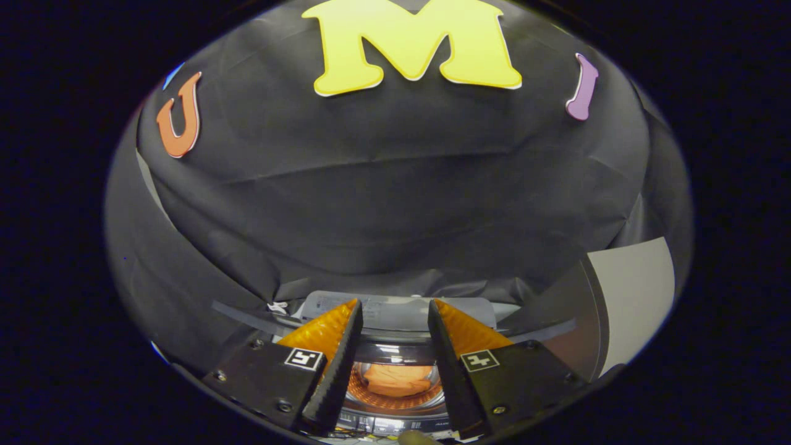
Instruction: Put the clothes into the washing machine and then close the washing machine lid.
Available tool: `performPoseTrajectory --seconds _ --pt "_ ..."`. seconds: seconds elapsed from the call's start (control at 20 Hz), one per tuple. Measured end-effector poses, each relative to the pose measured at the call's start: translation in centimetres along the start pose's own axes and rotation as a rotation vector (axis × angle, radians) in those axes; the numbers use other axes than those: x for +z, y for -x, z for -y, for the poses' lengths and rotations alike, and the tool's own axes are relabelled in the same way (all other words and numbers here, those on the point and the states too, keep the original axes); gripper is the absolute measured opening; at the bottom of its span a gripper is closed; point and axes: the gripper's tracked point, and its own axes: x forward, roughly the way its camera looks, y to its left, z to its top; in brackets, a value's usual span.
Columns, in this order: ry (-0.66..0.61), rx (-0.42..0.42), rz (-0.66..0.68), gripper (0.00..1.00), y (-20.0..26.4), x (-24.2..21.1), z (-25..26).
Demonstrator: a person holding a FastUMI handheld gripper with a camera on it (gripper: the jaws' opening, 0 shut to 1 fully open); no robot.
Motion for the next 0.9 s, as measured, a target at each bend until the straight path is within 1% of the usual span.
performPoseTrajectory --seconds 0.9 --pt "0.016 -0.003 -0.023 0.67 0.09 0.01 -0.27"
